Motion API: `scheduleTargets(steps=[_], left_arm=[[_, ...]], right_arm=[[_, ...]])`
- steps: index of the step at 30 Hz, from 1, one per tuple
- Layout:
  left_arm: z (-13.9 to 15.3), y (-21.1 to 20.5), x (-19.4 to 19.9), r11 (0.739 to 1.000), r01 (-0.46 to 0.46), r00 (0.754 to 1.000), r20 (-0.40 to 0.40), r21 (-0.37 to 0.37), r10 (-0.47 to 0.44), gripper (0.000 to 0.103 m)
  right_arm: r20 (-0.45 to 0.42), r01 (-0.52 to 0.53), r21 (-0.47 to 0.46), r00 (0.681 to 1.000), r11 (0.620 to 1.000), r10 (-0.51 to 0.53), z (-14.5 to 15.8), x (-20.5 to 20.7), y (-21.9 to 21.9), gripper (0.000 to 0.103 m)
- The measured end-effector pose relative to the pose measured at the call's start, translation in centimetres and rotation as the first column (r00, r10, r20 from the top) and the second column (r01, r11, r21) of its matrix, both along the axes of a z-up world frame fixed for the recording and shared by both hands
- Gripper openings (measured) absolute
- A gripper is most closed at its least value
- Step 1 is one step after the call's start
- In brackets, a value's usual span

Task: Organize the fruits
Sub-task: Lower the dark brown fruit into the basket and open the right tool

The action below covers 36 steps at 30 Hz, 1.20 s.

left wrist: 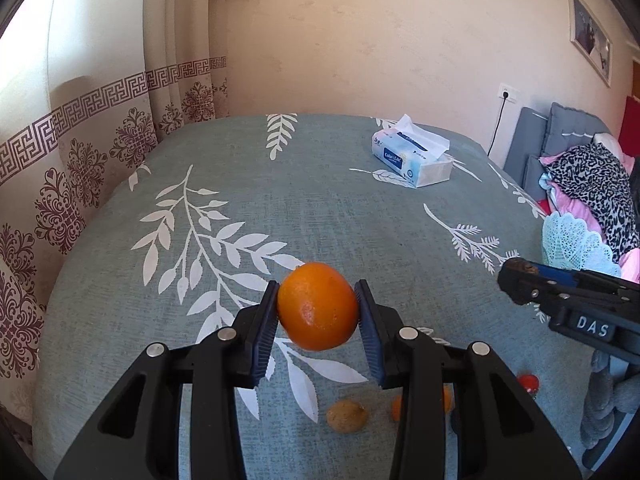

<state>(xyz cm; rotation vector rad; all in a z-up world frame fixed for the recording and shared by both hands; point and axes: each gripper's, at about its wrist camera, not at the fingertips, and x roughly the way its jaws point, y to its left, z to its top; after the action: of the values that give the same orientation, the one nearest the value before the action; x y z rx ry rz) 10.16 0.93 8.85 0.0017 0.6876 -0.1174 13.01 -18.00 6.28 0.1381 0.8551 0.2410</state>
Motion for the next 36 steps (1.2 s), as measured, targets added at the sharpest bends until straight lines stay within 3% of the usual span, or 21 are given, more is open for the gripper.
scheduleTargets(steps=[10, 21, 27, 30, 36], left_arm=[[0.5, -3.9, -0.4, 0.998, 0.064, 0.998, 0.004, 0.029, -0.064, 0.038], [0.4, -8.9, -0.8, 0.987, 0.143, 0.99, -0.006, 0.07, -0.143, 0.038], [0.2, -11.6, -0.9, 0.977, 0.192, 0.981, -0.017, 0.091, -0.192, 0.038], [0.1, -13.0, -0.9, 0.971, 0.217, 0.976, -0.022, 0.099, -0.216, 0.038], [-0.1, -15.7, -0.9, 0.957, 0.266, 0.964, -0.03, 0.111, -0.265, 0.038]], right_arm=[[0.033, 0.194, 0.029, 0.98, 0.981, -0.195, 1.1, -3.1, -9.4, 0.043], [0.024, 0.382, 0.036, 0.923, 0.923, -0.383, -0.6, -5.6, -17.6, 0.043], [0.016, 0.426, 0.042, 0.904, 0.904, -0.427, -1.6, -5.8, -19.5, 0.044], [0.018, 0.436, 0.054, 0.899, 0.898, -0.437, -1.8, -5.8, -20.0, 0.05], [0.066, 0.468, 0.073, 0.879, 0.881, -0.472, -1.4, -6.8, -20.8, 0.053]])
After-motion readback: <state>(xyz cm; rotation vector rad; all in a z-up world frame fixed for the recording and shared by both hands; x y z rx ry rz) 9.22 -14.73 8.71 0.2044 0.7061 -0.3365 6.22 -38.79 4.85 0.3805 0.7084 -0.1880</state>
